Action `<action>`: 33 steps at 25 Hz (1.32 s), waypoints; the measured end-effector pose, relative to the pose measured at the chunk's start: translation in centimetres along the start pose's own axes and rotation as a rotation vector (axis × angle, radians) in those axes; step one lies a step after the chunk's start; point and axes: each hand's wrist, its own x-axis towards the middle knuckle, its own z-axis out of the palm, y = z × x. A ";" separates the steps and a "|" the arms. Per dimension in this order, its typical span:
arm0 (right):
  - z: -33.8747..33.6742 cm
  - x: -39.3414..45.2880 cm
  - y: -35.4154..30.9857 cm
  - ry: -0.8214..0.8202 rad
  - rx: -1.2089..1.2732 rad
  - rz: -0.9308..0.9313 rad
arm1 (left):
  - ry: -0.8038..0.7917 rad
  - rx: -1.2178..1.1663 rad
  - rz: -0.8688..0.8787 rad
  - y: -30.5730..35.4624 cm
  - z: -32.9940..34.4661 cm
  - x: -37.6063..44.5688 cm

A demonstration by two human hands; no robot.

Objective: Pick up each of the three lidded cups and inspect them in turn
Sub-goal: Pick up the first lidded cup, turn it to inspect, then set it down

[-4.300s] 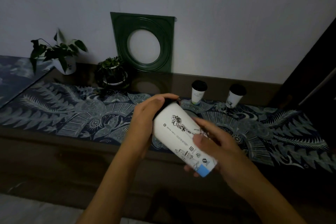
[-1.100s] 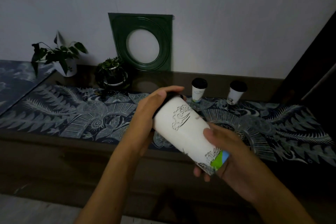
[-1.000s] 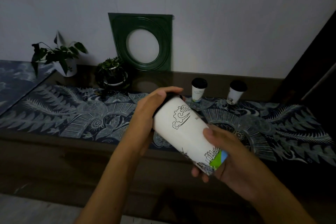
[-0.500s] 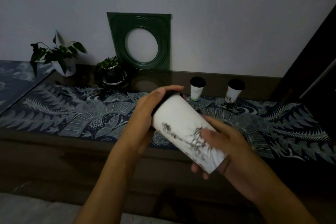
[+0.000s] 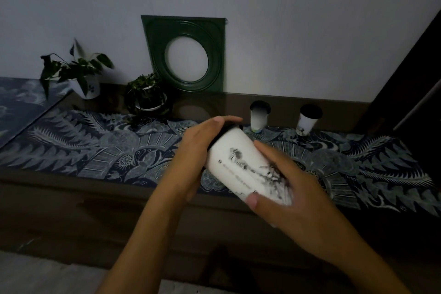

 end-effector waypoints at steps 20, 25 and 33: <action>0.5 0.5 0.0 -0.115 0.877 0.346 | -0.068 -0.091 0.063 -0.2 -1.2 0.1; 1.1 0.8 -0.1 -0.103 0.760 0.332 | -0.020 -0.112 0.074 -0.1 -1.3 0.3; 1.2 1.2 -0.6 0.006 0.041 0.036 | -0.031 -0.100 0.081 -0.4 -2.0 0.4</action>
